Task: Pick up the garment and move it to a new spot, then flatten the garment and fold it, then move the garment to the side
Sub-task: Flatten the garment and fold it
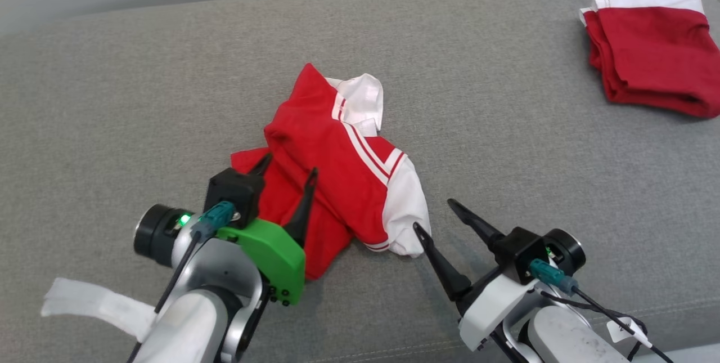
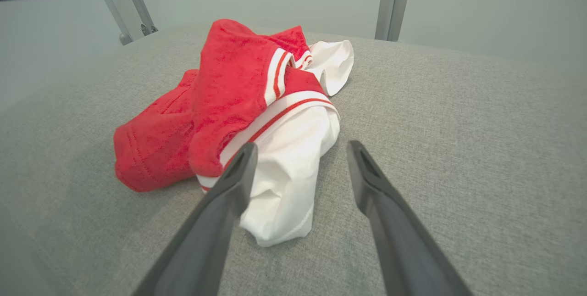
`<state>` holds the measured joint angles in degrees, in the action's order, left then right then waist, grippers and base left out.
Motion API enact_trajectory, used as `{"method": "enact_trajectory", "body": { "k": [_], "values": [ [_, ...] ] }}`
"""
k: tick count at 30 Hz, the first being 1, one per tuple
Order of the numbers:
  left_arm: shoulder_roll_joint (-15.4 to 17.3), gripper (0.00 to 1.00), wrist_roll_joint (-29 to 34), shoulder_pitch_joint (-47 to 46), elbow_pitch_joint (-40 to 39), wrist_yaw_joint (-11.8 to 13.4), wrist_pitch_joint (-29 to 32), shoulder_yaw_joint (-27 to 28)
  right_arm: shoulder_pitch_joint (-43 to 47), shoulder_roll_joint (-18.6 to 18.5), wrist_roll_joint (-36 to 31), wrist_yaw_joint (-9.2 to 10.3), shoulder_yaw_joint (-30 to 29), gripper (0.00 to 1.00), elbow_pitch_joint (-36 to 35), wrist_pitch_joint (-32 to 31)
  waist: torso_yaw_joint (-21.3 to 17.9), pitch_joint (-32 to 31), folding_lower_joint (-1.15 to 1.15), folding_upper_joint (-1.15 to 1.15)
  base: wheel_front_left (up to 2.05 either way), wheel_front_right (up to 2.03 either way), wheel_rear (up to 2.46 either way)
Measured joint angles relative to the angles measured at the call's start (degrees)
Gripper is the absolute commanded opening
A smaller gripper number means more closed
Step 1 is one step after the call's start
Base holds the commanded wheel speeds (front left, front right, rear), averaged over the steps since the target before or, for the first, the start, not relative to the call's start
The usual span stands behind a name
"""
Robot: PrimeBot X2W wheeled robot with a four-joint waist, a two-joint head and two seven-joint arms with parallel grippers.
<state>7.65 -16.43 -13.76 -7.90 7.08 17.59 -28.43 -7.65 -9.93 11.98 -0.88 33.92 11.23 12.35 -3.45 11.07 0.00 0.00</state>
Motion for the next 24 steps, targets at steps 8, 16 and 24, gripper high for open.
{"method": "enact_trajectory", "body": {
  "k": [8,16,24],
  "values": [
    [2.2,1.0,1.2,8.1,-3.0,0.0,-2.1,9.2,0.0,1.1,-0.8,-1.07,2.1,1.0,2.7,-1.8,5.0,-1.1,0.0,0.0,0.0,0.0,0.0],
    [3.3,1.0,0.9,15.8,-5.4,0.0,-3.4,11.4,-0.3,1.3,-1.0,-0.97,1.7,1.0,6.7,-3.6,10.0,-2.0,0.0,0.0,0.0,0.0,0.0],
    [2.5,1.0,-1.1,20.6,-7.5,0.0,-6.1,11.7,-2.9,3.3,-0.3,-1.12,1.4,0.33,11.4,-5.2,13.2,-2.9,0.0,0.0,0.0,0.0,0.0]
  ]
}}
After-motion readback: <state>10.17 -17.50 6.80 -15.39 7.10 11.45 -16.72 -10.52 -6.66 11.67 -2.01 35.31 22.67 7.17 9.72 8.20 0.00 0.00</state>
